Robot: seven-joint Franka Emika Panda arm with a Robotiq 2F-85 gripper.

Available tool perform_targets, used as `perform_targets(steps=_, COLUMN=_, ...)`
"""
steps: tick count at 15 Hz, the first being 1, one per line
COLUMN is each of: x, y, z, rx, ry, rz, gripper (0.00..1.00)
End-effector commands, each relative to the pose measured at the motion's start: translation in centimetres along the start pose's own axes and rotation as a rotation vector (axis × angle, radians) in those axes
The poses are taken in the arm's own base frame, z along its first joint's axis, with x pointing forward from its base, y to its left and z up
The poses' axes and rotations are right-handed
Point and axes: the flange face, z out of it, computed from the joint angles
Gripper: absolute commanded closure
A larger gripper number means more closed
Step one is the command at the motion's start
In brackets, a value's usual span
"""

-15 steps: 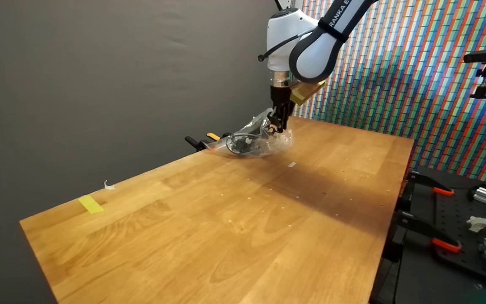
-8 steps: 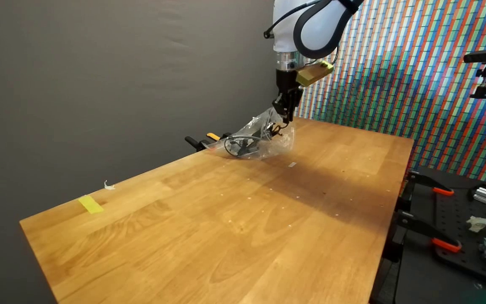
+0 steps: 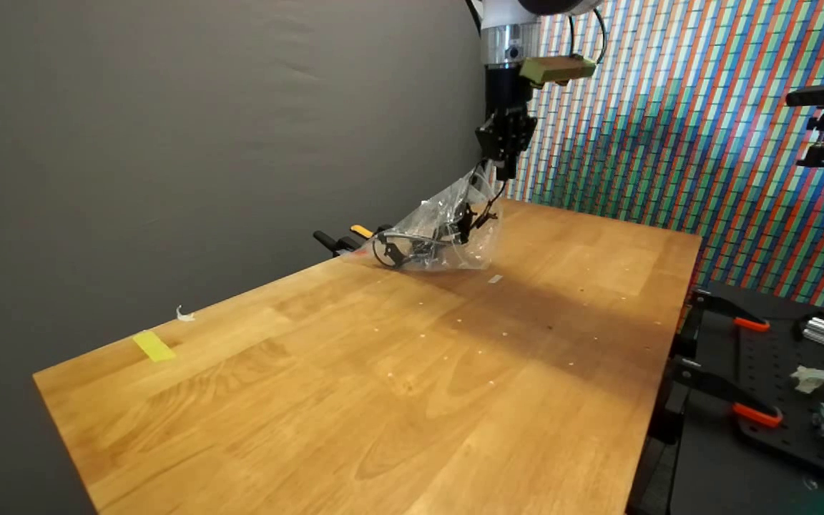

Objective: Remove the object from the plastic and place it on the table

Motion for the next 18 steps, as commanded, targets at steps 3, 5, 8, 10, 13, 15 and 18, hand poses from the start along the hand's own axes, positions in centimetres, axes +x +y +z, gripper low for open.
perform_targets(steps=3, x=-4.1, y=0.3, z=-8.3, rx=0.103, ry=-0.029, rz=0.035, gripper=0.95)
perform_targets(steps=5, x=-5.2, y=0.1, z=-11.1, rx=0.121, ry=-0.013, rz=0.035, gripper=0.95)
perform_targets(steps=8, x=-6.0, y=-0.8, z=-14.6, rx=0.153, ry=0.022, rz=0.037, gripper=0.95)
perform_targets(steps=10, x=-6.7, y=-1.5, z=-17.0, rx=0.178, ry=0.058, rz=0.028, gripper=0.95)
perform_targets(steps=13, x=-8.0, y=-3.1, z=-20.6, rx=0.198, ry=0.137, rz=0.013, gripper=0.95)
perform_targets(steps=15, x=-8.7, y=-4.4, z=-22.8, rx=0.203, ry=0.184, rz=0.001, gripper=0.95)
perform_targets(steps=18, x=-10.1, y=-6.7, z=-26.5, rx=0.226, ry=0.248, rz=-0.015, gripper=0.95)
